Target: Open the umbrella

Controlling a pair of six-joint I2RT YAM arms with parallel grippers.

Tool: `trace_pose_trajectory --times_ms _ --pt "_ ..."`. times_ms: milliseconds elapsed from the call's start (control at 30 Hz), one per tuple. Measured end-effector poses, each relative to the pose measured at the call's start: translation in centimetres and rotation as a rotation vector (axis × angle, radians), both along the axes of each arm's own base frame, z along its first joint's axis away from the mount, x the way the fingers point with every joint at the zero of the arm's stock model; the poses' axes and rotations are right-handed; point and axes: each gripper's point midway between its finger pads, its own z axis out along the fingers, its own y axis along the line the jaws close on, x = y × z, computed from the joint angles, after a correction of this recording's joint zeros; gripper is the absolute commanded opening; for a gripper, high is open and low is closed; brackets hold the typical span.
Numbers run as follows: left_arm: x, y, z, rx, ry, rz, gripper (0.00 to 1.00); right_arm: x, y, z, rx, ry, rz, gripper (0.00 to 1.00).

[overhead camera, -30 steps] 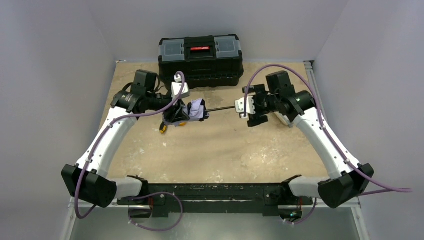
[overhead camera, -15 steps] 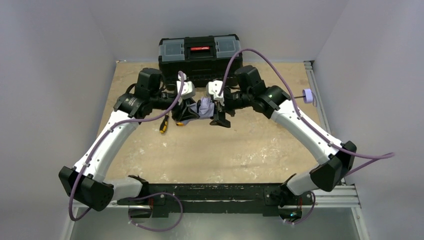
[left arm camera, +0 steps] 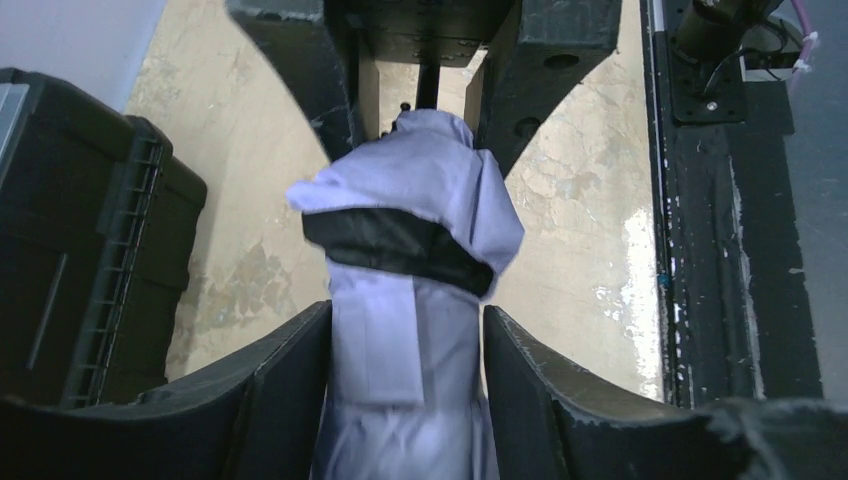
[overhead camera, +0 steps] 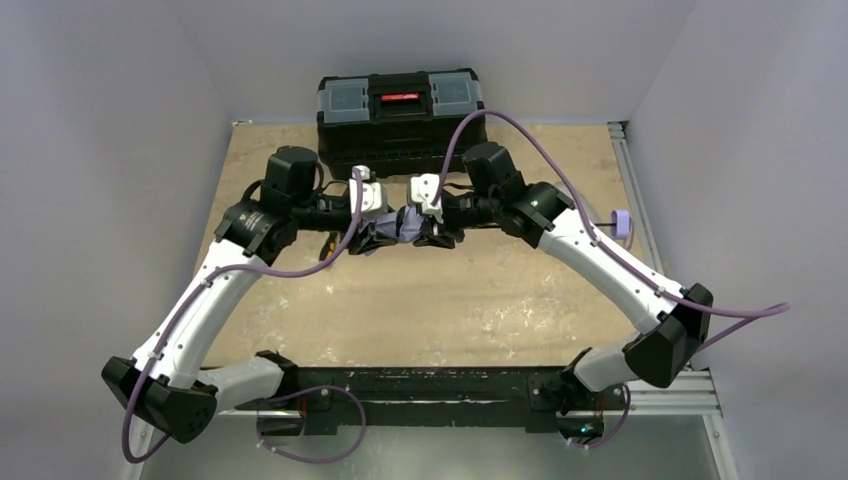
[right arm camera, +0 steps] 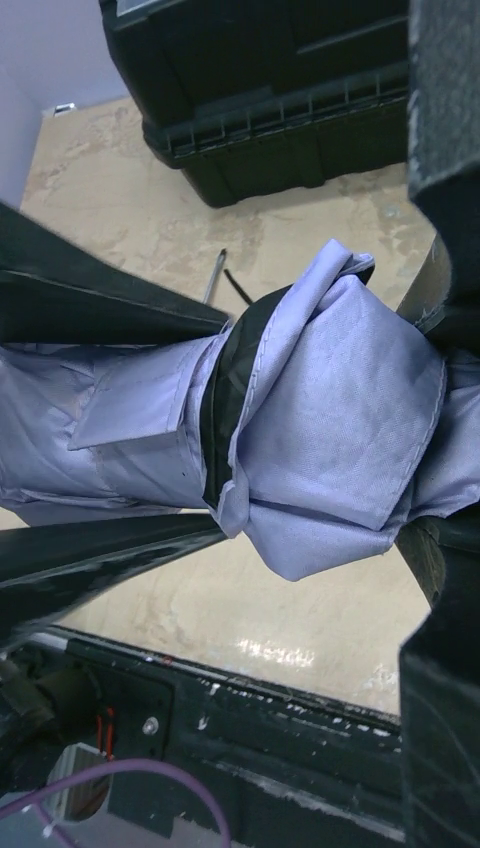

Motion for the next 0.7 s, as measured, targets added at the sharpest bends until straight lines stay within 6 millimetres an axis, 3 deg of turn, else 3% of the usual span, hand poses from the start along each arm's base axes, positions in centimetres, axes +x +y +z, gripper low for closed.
trace_pose_trajectory --times_ms 100,233,400,500,700 --pt "-0.4 0.9 0.8 -0.006 0.008 0.029 0.57 0.2 -0.8 -0.3 -0.021 -0.033 -0.016 0.00" --pt "-1.9 2.6 3.4 -0.053 -0.050 0.073 0.52 0.5 -2.0 -0.7 -0.047 -0.074 -0.044 0.00" --pt "-3.4 2.6 5.4 -0.098 -0.075 0.051 0.43 0.5 -2.6 -1.0 -0.064 -0.076 -0.057 0.00" --pt "-2.5 1.9 5.6 -0.096 -0.051 0.048 0.40 0.4 -2.6 -1.0 -0.063 -0.072 -0.057 0.00" --pt "-1.4 0.6 3.8 -0.058 0.004 0.045 0.41 0.3 -2.5 -1.0 -0.058 -0.060 -0.058 0.00"
